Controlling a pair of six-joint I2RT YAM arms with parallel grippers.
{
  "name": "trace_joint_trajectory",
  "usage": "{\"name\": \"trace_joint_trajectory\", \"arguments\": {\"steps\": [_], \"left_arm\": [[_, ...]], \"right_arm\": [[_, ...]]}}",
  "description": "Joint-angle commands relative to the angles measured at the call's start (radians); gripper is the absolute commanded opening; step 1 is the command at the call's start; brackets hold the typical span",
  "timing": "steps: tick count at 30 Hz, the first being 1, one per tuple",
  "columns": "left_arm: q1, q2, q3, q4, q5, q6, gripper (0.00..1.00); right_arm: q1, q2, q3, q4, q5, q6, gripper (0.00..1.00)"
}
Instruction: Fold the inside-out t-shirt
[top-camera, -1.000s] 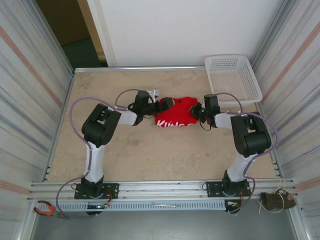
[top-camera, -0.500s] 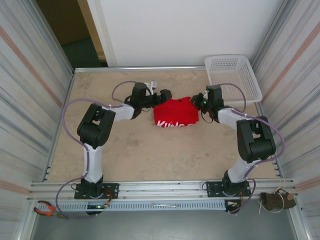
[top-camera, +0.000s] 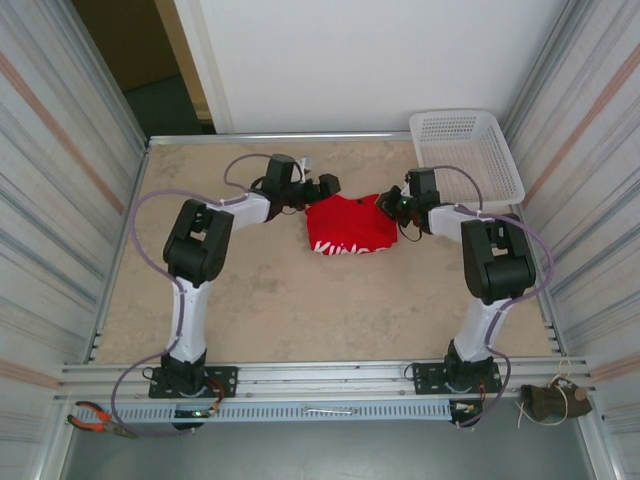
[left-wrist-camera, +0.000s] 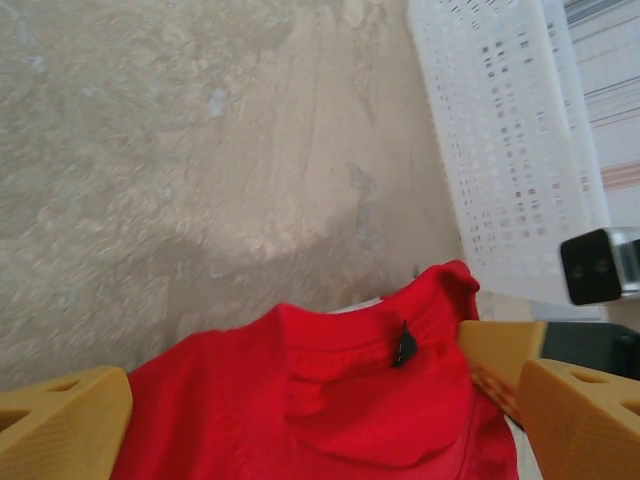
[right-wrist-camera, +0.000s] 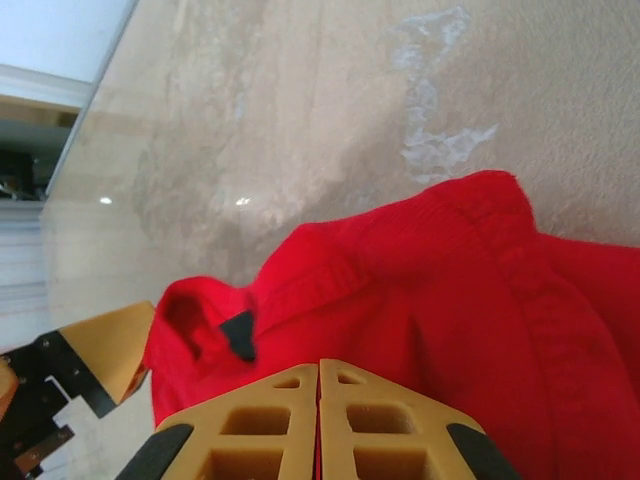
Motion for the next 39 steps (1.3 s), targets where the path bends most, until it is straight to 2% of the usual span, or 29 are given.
{"name": "trace_joint_trajectory", "arguments": {"steps": [1, 6, 10, 20, 31, 33, 34, 37, 39], "left_arm": [[0.015, -0.162, -0.033, -0.078, -0.006, 0.062, 0.99], [0.016, -0.296, -0.188, -0.184, -0.02, 0.06, 0.99], [0.016, -0.315, -0.276, -0.178, 0.027, 0.048, 0.99], [-0.032, -0.188, -0.265, -0.168, 0.063, 0.054, 0.99], [-0.112, -0.089, -0.264, 0.012, 0.112, -0.06, 0.97], [-0.119, -0.088, -0.282, 0.067, 0.097, -0.082, 0.86], [-0.12, -0.09, -0.291, 0.089, 0.087, -0.089, 0.74], [-0.109, -0.114, -0.327, 0.137, 0.044, -0.11, 0.28], [-0.088, -0.135, -0.332, 0.11, 0.036, -0.095, 0.09]], "right_arm": [[-0.004, -0.15, 0.011, -0.112, -0.019, -0.086, 0.09], [0.006, -0.27, -0.063, -0.185, -0.008, -0.101, 0.15], [0.022, -0.29, -0.124, -0.167, 0.005, -0.089, 0.17], [0.045, -0.131, -0.193, -0.033, 0.009, -0.024, 0.12], [0.042, -0.119, -0.223, -0.028, 0.026, -0.018, 0.11], [0.042, -0.123, -0.221, -0.031, 0.022, -0.019, 0.11], [0.042, -0.128, -0.219, -0.035, 0.018, -0.019, 0.11], [0.038, -0.176, -0.206, -0.058, 0.0, -0.02, 0.11], [0.037, -0.236, -0.193, -0.092, -0.004, -0.025, 0.12]]}}
